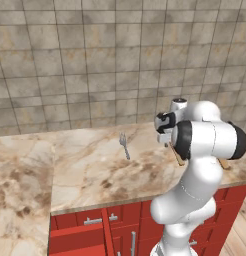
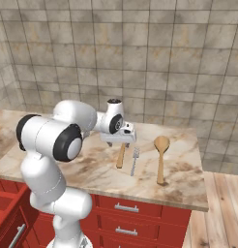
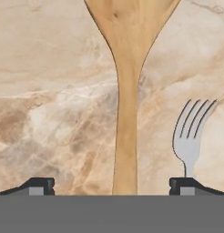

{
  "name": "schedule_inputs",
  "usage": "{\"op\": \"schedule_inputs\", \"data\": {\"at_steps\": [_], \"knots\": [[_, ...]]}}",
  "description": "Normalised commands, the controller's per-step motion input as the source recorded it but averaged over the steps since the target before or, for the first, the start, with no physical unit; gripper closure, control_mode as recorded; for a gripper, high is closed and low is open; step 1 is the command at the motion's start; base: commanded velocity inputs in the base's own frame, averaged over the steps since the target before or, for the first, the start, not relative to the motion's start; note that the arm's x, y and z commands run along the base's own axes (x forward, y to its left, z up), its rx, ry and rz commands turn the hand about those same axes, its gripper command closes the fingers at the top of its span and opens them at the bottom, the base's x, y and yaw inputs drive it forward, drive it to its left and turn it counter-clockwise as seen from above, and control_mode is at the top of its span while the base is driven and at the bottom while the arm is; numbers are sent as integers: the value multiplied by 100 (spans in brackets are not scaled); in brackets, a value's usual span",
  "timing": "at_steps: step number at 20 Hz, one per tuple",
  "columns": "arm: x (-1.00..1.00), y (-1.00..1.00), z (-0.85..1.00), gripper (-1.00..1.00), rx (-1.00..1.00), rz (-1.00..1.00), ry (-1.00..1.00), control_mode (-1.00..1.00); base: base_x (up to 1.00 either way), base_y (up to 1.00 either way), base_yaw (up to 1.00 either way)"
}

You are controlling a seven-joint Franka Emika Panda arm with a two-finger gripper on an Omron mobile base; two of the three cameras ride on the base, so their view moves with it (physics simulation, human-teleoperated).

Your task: Organize the utensils by type. Pick up the wooden spoons from the counter and place them in the open cabinet. Then pick up the metallic utensils from the counter and place them in the open drawer.

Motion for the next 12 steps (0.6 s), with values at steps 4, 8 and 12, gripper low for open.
{"op": "schedule_inputs", "data": {"at_steps": [4,8,12], "knots": [[31,-9,-10,-100,0,0,1,-100,0,0,0],[27,-10,-12,-100,0,0,0,-100,0,0,0],[17,-7,-18,-100,0,0,0,-100,0,0,0]]}}
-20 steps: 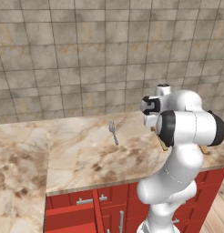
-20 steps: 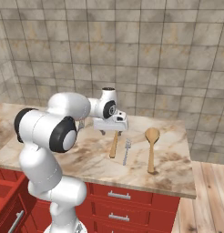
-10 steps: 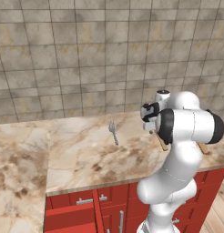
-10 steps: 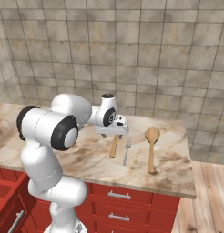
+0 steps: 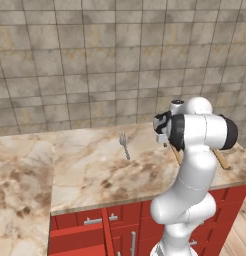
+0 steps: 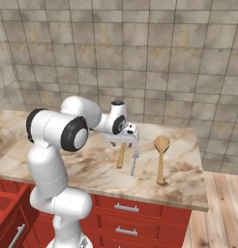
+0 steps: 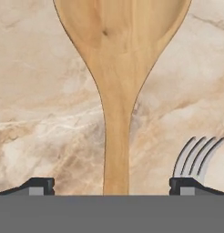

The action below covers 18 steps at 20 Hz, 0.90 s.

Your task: Organize the utensils by type. Pick up the wooden spoons from the counter and place them in the open cabinet. Then pick up the metallic utensils from the counter and place them in the open drawer.

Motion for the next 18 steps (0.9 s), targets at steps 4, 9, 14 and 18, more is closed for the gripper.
{"op": "schedule_inputs", "data": {"at_steps": [4,9,14,18], "knots": [[11,-7,-23,-100,0,0,0,-100,0,0,0],[12,-5,-22,-100,0,0,0,-100,0,0,0],[12,-5,-20,-100,0,0,0,-100,0,0,0],[8,-1,-17,-100,0,0,0,-100,0,0,0]]}}
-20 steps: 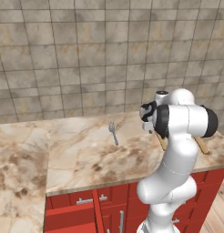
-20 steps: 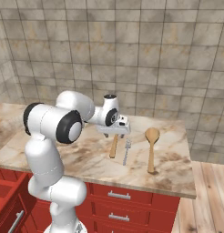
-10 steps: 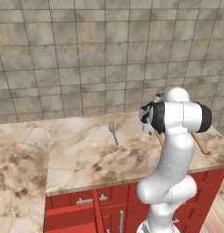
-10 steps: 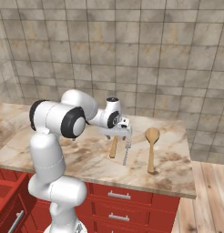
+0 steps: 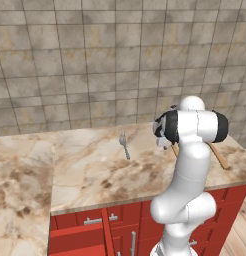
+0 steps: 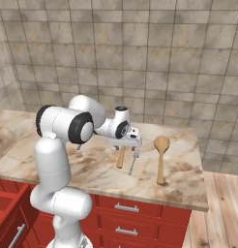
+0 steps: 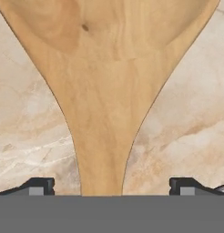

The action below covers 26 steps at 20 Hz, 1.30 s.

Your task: Organize the utensils by type. Pick up the wooden spoons from the counter and place them in the open cabinet. Then pick up the metallic utensils from the counter and place them in the open drawer.

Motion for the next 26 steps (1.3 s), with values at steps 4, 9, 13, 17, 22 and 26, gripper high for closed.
{"op": "schedule_inputs", "data": {"at_steps": [4,9,13,17,22,26], "knots": [[0,0,-9,100,0,0,0,-100,0,0,0],[0,0,-3,100,0,0,0,-100,0,0,0],[0,0,2,100,0,1,0,-100,0,0,0],[-6,3,21,100,0,9,0,-100,0,0,0],[-24,6,54,100,0,30,0,-100,0,0,0],[-33,17,78,100,0,37,0,-100,0,0,0]]}}
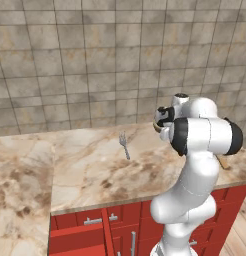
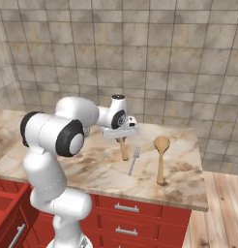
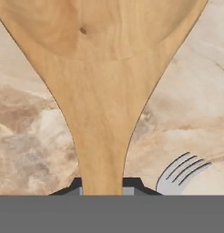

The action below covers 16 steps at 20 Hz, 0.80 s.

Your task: Organize the utensils by type. Pick up the wooden spoons from the counter and place them in the open cabinet. Then pick up the metallic utensils from the counter and place them in the open drawer.

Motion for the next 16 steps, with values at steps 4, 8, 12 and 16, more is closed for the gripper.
{"op": "schedule_inputs", "data": {"at_steps": [4,8,12,16], "knots": [[-42,25,72,100,0,41,0,-100,0,0,0],[-56,31,64,100,0,46,-3,-100,0,0,0],[-58,38,62,100,-1,41,-3,-100,0,0,0],[-61,35,56,100,-7,28,-7,-100,0,0,0]]}}
